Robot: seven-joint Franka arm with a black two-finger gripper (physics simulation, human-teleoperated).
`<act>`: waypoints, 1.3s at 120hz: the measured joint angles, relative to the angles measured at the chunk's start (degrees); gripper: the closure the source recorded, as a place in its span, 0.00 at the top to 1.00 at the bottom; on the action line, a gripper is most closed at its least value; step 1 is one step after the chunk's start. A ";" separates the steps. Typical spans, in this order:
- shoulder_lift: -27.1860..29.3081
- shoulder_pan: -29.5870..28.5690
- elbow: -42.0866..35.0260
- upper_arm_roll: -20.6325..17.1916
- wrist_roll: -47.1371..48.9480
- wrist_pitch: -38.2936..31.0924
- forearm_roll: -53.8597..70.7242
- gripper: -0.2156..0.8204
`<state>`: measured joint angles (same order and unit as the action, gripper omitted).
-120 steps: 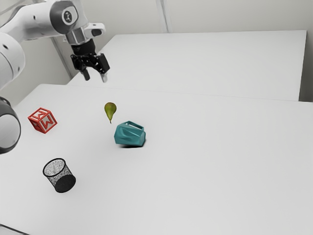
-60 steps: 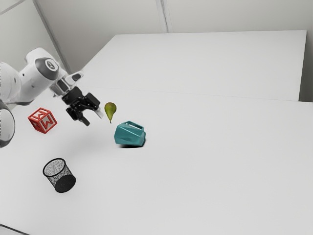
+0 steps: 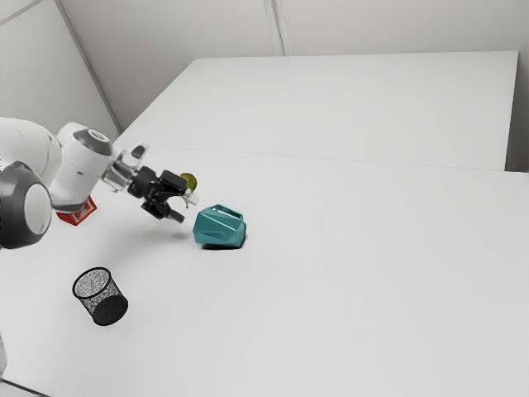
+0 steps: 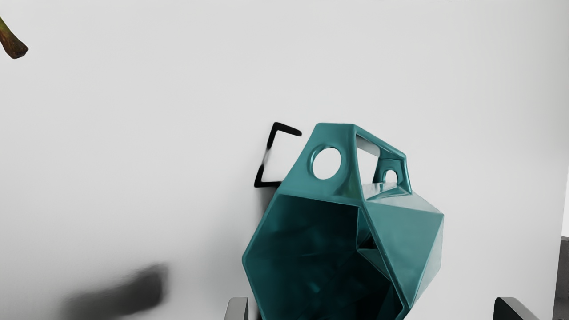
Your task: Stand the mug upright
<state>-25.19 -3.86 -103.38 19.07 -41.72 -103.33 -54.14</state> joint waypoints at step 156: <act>-1.85 2.72 -4.49 -0.88 -9.15 2.08 -12.70 0.19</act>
<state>-27.04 -1.14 -107.87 18.19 -50.87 -101.25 -66.84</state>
